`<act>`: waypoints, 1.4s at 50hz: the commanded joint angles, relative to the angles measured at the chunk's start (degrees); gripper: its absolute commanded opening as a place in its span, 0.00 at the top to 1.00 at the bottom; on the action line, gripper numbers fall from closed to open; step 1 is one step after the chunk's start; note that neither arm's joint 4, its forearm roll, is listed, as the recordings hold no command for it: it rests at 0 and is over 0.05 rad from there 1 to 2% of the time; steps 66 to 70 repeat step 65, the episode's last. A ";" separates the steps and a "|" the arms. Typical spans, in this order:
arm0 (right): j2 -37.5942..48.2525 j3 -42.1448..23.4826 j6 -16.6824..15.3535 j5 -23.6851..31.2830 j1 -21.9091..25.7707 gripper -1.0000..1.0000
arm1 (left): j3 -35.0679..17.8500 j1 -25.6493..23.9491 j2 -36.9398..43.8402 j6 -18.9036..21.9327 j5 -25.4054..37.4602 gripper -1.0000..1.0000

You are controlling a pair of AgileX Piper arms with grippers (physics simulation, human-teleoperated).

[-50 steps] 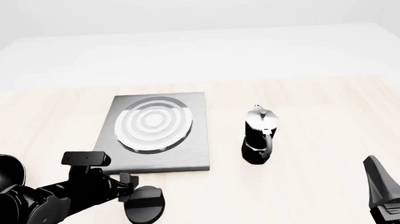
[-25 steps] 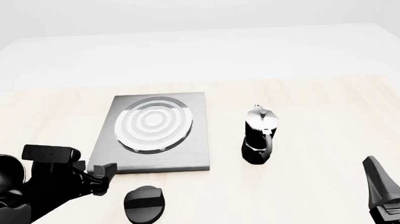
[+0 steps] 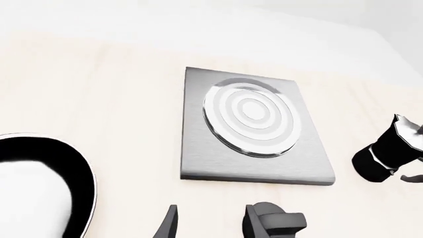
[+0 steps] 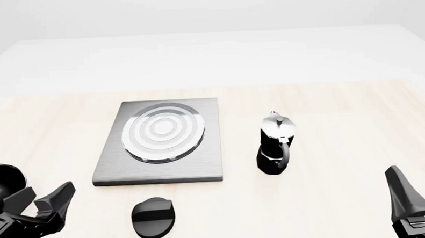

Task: Turn on the stove.

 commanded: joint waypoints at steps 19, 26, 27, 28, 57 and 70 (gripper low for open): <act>-0.02 -0.08 -0.58 -0.25 -0.05 0.00 | 7.30 4.00 -22.18 -0.97 6.35 0.00; -0.03 -0.18 -0.45 -0.11 -0.09 0.00 | 8.92 4.83 -22.18 -0.99 8.49 0.00; -0.03 -0.19 -0.46 -0.18 -0.10 0.00 | 8.93 4.97 -22.18 -0.38 8.44 0.00; -0.03 -0.16 -0.46 -0.26 -0.05 0.00 | 8.95 5.05 -22.18 -0.16 8.84 0.00; -0.04 0.09 0.83 -0.37 0.71 0.00 | 8.97 11.68 -22.18 1.92 15.15 0.00; -0.04 0.10 0.97 -0.38 0.88 0.00 | 8.96 12.52 -22.18 2.25 15.00 0.00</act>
